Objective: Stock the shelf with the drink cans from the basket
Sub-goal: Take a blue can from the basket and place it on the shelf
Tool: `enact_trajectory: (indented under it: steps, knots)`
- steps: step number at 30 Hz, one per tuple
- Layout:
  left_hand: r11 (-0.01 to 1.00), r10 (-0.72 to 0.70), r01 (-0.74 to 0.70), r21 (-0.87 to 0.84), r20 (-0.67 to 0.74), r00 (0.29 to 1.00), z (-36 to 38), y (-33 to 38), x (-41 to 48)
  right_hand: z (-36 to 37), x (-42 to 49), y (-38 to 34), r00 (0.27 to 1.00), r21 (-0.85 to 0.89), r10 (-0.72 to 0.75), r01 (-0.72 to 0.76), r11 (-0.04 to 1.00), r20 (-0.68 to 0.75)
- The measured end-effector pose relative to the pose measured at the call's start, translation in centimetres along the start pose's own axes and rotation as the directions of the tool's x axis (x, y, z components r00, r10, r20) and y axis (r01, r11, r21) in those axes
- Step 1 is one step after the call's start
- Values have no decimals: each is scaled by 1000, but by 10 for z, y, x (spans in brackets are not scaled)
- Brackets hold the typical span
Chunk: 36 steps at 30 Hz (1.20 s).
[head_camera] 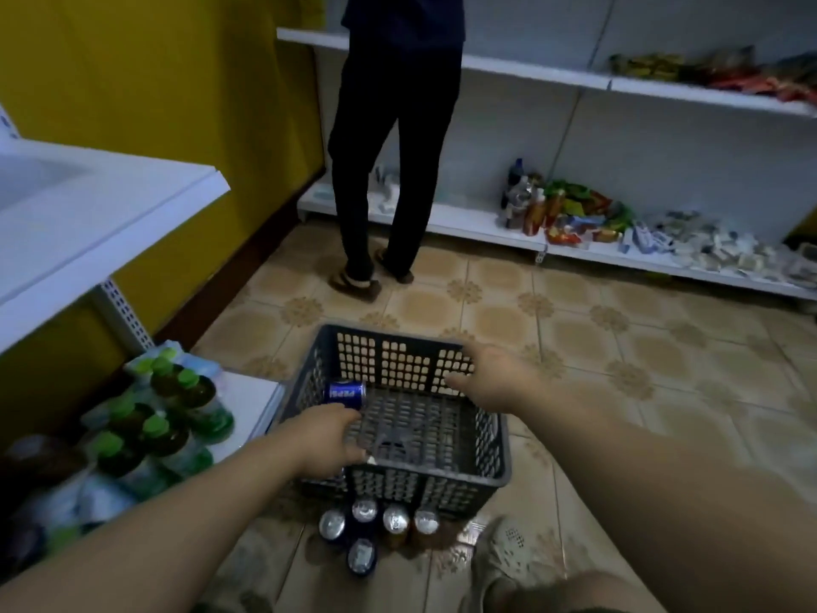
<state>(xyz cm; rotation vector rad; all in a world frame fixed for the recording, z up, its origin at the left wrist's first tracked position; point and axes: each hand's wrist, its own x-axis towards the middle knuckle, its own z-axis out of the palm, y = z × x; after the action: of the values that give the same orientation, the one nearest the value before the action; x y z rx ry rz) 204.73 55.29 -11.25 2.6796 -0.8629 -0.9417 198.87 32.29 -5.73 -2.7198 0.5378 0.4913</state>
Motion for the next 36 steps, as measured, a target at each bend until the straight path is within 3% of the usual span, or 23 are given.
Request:
enact_trajectory:
  steps: [10,18,24,28,33,36]
  knots:
    - [985,-150,158,-66,118,982,48,-98,168,125,195,12,956,92,-24,-3,996,293]
    - [976,-219,208,72,255,942,111,-172,279,272,294,1,885,201,-63,-35,979,461]
    - [973,-213,157,168,409,887,151,-208,328,367,332,-34,748,219,-199,73,973,634]
    - [967,-234,149,207,488,841,168,-219,343,406,348,-48,636,288,-250,46,957,730]
    - [963,-270,225,150,493,827,169,-223,344,408,351,-48,686,347,-265,20,938,677]
    - [930,-302,363,-56,445,843,160,-218,333,377,340,-32,764,401,-194,-92,912,616]
